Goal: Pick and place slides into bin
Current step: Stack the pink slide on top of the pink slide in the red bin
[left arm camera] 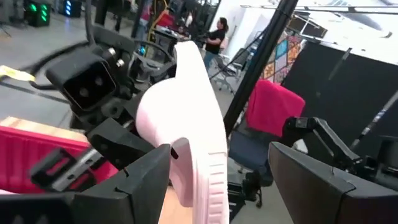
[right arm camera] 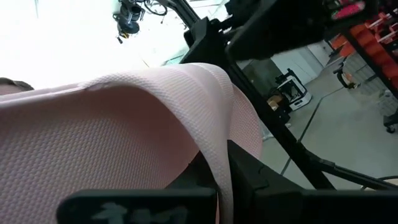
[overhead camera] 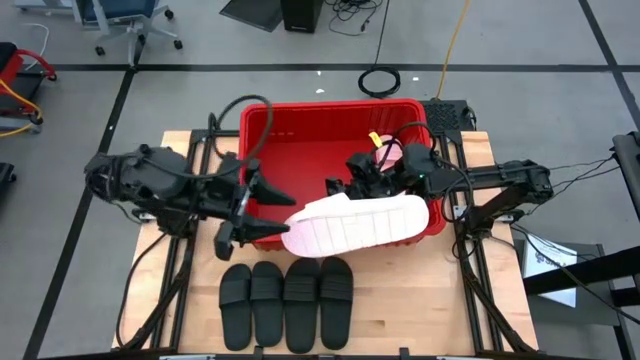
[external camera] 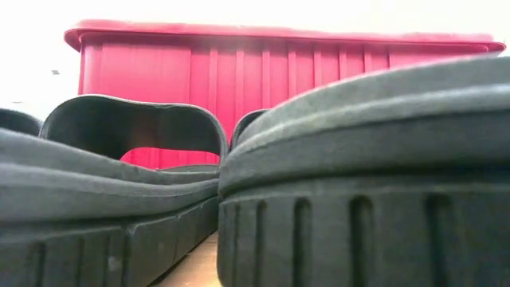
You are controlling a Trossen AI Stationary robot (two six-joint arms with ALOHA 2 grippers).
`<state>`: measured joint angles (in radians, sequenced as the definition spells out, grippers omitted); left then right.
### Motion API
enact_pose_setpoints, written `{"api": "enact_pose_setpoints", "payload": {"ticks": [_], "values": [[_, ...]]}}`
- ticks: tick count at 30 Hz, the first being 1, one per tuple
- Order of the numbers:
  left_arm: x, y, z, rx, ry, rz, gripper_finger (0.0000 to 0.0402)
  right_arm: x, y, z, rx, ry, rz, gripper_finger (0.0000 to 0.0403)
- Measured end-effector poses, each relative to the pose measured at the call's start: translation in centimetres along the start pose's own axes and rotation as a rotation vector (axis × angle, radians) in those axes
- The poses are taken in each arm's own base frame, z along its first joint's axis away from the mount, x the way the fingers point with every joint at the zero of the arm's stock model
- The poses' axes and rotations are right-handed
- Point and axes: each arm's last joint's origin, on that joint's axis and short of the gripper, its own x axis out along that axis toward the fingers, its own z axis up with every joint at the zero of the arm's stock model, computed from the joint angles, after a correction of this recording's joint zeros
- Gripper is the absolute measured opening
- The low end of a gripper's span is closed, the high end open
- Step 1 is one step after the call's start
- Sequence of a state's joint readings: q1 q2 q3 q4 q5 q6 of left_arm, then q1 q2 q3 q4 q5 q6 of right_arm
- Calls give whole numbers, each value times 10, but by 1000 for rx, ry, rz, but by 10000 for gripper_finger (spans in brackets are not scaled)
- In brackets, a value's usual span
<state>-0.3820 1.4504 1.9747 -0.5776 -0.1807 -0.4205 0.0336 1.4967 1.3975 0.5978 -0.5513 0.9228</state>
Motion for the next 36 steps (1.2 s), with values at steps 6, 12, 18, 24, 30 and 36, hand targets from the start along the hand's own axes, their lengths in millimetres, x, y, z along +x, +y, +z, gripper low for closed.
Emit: {"api": "enact_pose_setpoints", "payload": {"ticks": [6, 12, 18, 24, 30, 36], "values": [[20, 6, -8, -9, 48, -27, 273, -3, -3, 4, 1, -14, -11, 2], [25, 7, -7, 0, 37, -38, 273, -3, -3, 5, 6, -13, -11, 2], [26, 13, -2, 1, 9, -40, 273, -3, -3, 5, 17, -14, -11, 2], [32, 18, -2, -9, 29, -69, 221, -3, -3, 5, 15, -14, -11, 2], [33, 21, 1, -6, 8, -66, 114, -3, -3, 5, -4, -18, -10, 2], [34, 25, 5, -8, -2, -104, 28, -3, -2, 6, -15, -30, -4, 2]]}}
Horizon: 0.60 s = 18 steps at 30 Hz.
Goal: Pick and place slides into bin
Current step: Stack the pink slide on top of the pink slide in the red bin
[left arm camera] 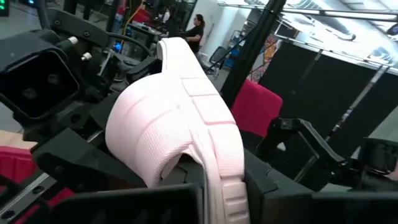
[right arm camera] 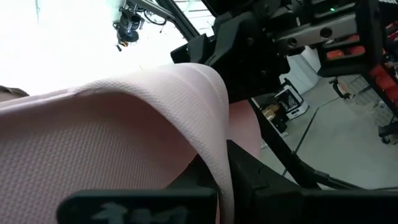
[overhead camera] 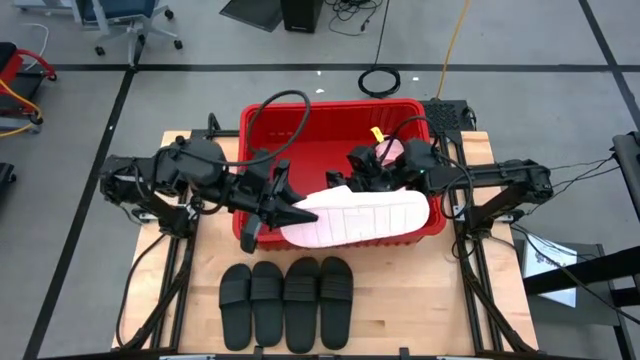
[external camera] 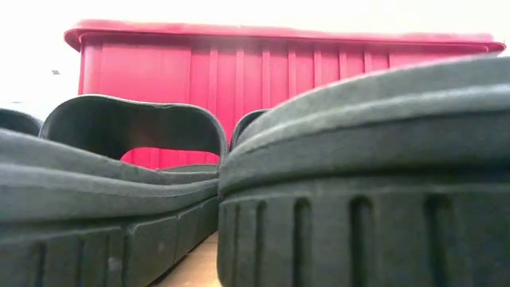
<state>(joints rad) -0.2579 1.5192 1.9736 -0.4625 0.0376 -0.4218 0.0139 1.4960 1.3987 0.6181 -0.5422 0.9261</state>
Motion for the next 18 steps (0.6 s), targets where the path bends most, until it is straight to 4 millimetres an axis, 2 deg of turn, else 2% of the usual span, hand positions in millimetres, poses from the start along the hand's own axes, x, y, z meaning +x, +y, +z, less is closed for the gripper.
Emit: {"api": "enact_pose_setpoints", "payload": {"ticks": [4, 9, 13, 18], "values": [[0, 0, 0, -2, 12, -29, 28, 0, 0, 1, -11, -21, -9, 6], [-1, 0, 1, 0, 10, -34, 28, 0, 0, 2, -34, -41, -16, 31], [-7, -2, 5, -2, -7, -48, 25, 0, 1, 2, -42, -45, -14, 56], [-25, -10, 14, 0, -46, -82, 25, 0, 4, 5, -75, -71, 19, 91]]}}
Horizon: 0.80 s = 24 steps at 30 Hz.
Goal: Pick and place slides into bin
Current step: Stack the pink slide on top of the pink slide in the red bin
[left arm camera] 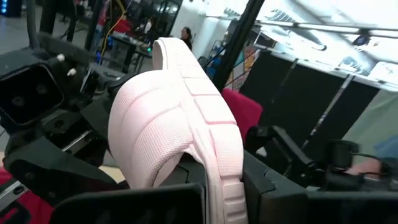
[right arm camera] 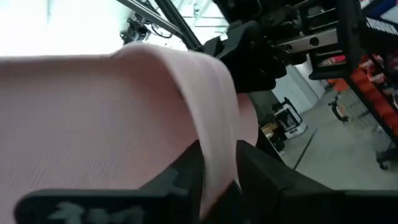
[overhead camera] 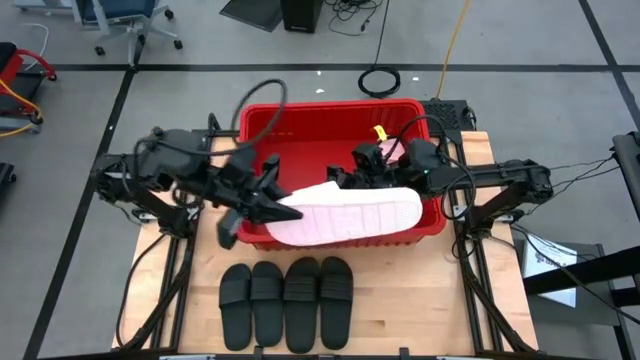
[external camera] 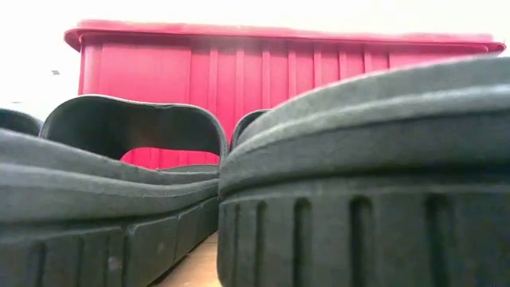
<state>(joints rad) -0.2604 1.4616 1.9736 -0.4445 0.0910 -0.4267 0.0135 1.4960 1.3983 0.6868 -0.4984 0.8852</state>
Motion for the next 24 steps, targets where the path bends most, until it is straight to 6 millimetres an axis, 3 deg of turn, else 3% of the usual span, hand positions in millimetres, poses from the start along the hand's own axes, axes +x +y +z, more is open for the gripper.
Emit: {"api": "enact_pose_setpoints", "payload": {"ticks": [14, 19, 24], "values": [[-66, -20, 32, 28, -191, 58, 24, -5, -2, 11, -59, -49, 9, 174], [-91, -20, 43, -38, -325, 211, 23, -11, 11, 20, -223, -107, -20, 177], [-104, -18, 48, -70, -418, 358, 23, -19, 28, 30, -406, -150, -93, 172]]}}
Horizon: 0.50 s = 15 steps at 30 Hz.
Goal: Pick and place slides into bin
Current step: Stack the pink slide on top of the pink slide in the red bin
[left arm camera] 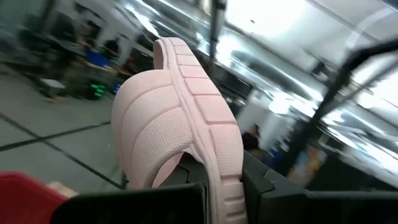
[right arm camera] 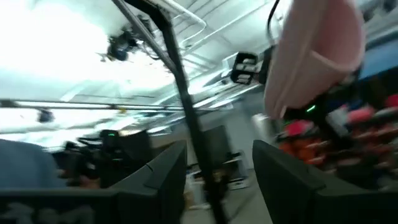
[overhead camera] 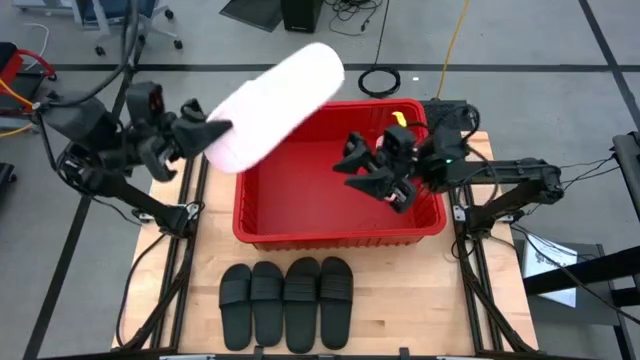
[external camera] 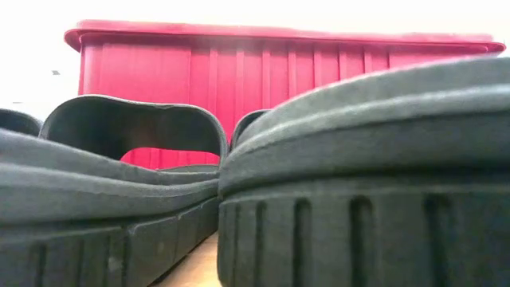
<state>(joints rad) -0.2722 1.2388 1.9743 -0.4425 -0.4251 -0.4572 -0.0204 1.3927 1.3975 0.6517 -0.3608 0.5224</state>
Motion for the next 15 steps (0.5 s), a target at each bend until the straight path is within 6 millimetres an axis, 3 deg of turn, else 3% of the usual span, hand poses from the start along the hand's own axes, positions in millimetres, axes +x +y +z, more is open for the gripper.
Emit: {"api": "enact_pose_setpoints", "payload": {"ticks": [10, 15], "values": [[0, 12, 4, -17, -200, 398, 23, -25, 20, 25, -357, 80, -246, 177], [16, 17, 0, -13, -277, 508, 27, -31, 28, 25, -587, 165, -420, 178]]}}
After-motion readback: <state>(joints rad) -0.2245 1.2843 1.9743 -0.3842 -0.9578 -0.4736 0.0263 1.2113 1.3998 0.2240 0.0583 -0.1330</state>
